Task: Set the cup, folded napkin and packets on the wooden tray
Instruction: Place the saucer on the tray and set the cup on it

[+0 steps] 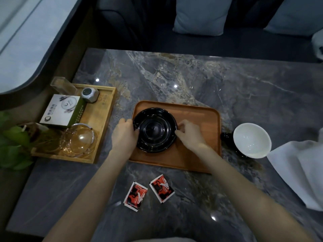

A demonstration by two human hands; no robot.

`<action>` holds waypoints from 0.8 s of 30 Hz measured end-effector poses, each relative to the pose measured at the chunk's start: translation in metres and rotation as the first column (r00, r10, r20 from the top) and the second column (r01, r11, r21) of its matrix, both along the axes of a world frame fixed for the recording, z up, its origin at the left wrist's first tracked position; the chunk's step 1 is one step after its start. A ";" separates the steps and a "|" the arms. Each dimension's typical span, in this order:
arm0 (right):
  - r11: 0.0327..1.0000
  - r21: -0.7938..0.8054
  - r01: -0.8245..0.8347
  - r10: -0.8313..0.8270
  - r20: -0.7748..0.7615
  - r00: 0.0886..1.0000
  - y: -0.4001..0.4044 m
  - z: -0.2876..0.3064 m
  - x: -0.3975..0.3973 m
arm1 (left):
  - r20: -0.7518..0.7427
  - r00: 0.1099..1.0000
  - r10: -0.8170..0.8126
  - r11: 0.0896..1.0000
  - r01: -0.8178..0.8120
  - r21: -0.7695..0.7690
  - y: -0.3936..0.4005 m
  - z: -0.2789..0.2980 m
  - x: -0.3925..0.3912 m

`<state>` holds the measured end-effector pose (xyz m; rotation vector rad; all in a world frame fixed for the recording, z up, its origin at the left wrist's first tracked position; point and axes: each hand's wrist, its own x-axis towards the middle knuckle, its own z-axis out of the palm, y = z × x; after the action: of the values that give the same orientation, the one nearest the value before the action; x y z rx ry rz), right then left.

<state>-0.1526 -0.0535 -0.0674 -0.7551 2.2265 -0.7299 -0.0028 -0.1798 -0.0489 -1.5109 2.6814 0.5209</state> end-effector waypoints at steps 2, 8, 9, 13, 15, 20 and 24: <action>0.991 0.076 -0.106 0.112 -0.083 0.990 0.008 0.014 -0.010 | -0.013 1.000 -0.027 1.000 0.027 -0.016 0.006 0.007 -0.009; 0.974 0.020 -0.227 0.217 -0.389 0.895 0.057 0.061 -0.050 | -0.217 0.945 -0.243 0.970 0.244 -0.024 0.047 0.021 -0.053; 0.978 0.025 -0.207 0.198 -0.431 0.881 0.068 0.066 -0.057 | -0.248 0.926 -0.284 0.958 0.286 -0.026 0.057 0.023 -0.061; 0.998 -0.027 -0.053 0.032 -0.505 0.863 0.115 0.071 -0.083 | -0.325 0.844 -0.427 0.896 0.444 -0.025 0.098 0.023 -0.093; 0.999 -0.040 0.026 -0.044 -0.546 0.837 0.139 0.065 -0.094 | -0.341 0.798 -0.497 0.850 0.526 -0.009 0.117 0.019 -0.107; 0.979 -0.041 0.198 -0.188 -0.542 0.819 0.183 0.041 -0.106 | -0.288 0.772 -0.567 0.775 0.618 0.130 0.149 0.000 -0.138; 0.965 0.030 0.260 -0.231 -0.374 0.898 0.201 0.020 -0.104 | -0.222 0.790 -0.571 0.766 0.610 0.202 0.158 -0.011 -0.149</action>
<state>-0.2571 0.1471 -0.0473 -0.6150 2.7139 -0.6530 -0.1521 -0.0222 -0.0596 -0.5102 2.8285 0.9152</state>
